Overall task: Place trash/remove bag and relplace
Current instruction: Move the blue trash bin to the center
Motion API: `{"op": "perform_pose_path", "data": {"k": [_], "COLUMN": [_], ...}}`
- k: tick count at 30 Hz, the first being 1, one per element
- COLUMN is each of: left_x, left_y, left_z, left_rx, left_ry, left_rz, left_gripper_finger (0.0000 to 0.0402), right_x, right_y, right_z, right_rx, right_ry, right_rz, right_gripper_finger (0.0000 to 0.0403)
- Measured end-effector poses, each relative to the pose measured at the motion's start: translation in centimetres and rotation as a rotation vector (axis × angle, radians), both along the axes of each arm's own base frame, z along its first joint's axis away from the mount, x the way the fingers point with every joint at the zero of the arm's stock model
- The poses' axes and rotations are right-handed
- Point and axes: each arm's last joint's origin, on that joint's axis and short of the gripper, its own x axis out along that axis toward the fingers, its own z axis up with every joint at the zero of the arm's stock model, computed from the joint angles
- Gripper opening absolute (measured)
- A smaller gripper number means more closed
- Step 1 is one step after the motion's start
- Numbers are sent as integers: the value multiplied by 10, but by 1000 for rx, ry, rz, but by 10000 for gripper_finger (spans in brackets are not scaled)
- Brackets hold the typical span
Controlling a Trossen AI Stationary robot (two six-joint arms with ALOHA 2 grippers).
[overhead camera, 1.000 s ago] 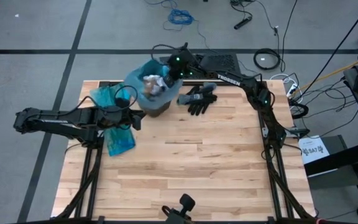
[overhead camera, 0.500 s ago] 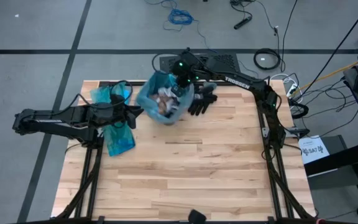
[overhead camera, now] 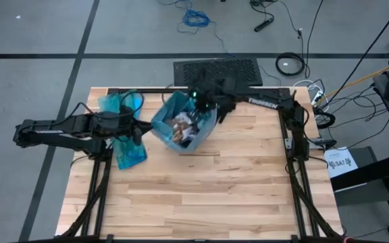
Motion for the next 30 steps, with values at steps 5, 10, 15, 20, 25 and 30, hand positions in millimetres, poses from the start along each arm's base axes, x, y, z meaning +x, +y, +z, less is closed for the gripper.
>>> {"op": "perform_pose_path", "data": {"k": [5, 10, 15, 20, 25, 30], "left_x": [-3, -4, -4, -3, -3, -3], "left_y": [-2, -4, -5, -8, -9, -9], "left_z": [-1, 0, 0, 0, 0, 0], "left_rx": [5, 10, 1, -3, -3, -1], "left_ry": [21, 19, 18, 17, 17, 14], "left_rz": [-80, -153, -207, -232, -241, -237], "left_gripper_finger": [120, 120, 120, 120, 120, 120], "right_x": [-6, -14, -21, -36, -61, -100], "right_y": [44, 79, 102, 114, 123, 119], "right_z": [5, 7, 3, -18, -35, -45], "right_rx": [-33, -63, -75, -35, 16, 61], "right_ry": [42, 77, 70, 55, -92, -162], "right_rz": [-45, -104, -151, -216, -243, -167], "right_gripper_finger": [0, 0, 0, 0, 0, 0]}}
